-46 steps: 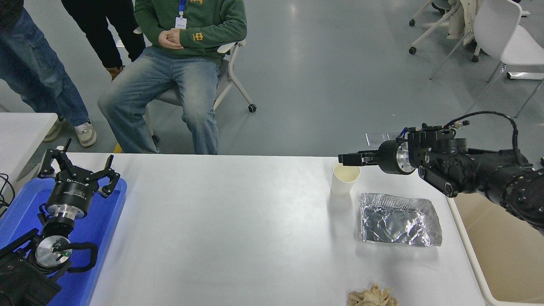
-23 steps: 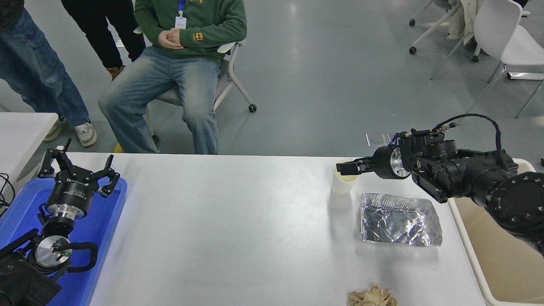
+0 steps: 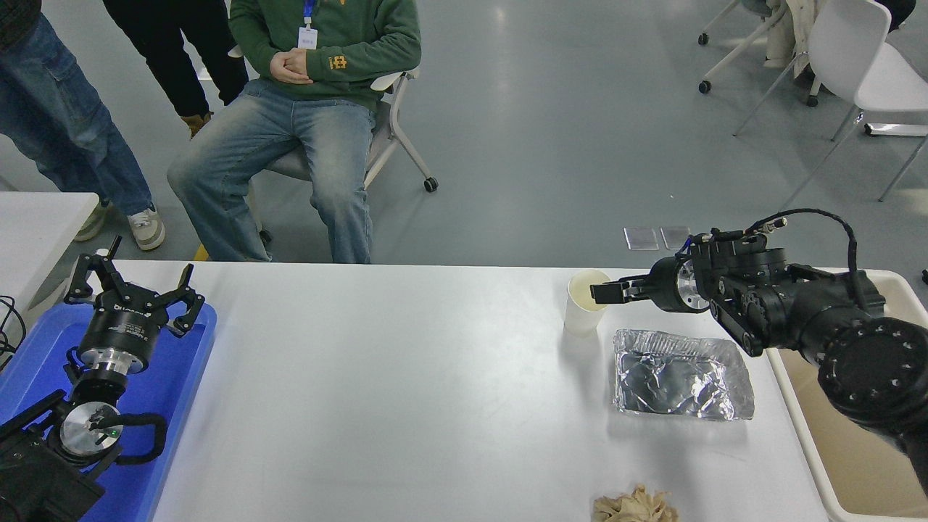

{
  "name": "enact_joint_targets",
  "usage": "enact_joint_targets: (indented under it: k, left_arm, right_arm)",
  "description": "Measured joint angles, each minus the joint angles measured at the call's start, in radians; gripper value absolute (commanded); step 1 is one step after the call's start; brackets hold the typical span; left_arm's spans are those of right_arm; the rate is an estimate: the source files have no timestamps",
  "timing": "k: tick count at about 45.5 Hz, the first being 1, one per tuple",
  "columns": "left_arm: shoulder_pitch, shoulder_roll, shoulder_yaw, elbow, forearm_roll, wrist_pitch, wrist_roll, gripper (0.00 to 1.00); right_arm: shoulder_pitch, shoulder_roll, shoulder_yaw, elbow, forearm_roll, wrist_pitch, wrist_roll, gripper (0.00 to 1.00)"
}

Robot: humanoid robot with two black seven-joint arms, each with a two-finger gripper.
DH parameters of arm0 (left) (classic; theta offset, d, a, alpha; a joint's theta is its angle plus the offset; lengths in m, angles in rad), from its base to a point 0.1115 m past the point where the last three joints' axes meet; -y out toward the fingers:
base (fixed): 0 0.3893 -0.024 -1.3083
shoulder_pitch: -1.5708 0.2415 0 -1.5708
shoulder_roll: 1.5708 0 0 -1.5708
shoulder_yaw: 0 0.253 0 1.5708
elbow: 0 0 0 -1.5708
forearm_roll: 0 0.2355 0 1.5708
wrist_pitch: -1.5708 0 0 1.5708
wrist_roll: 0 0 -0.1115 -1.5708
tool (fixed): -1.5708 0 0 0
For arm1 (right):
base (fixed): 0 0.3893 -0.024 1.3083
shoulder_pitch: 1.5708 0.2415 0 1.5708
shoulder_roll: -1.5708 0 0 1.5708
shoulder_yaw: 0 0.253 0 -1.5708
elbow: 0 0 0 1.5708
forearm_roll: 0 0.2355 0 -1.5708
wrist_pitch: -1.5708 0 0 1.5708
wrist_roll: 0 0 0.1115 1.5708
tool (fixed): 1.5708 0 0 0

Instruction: Clean the table surface

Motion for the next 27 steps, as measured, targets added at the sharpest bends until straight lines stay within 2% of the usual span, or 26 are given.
enact_joint_targets:
  k: [27]
  left_arm:
    - [0.000,0.000,0.000,0.000,0.000,0.000,0.000,1.00]
  right_arm:
    - [-0.061,0.058,0.005,-0.119,0.004,0.036,-0.047,0.97]
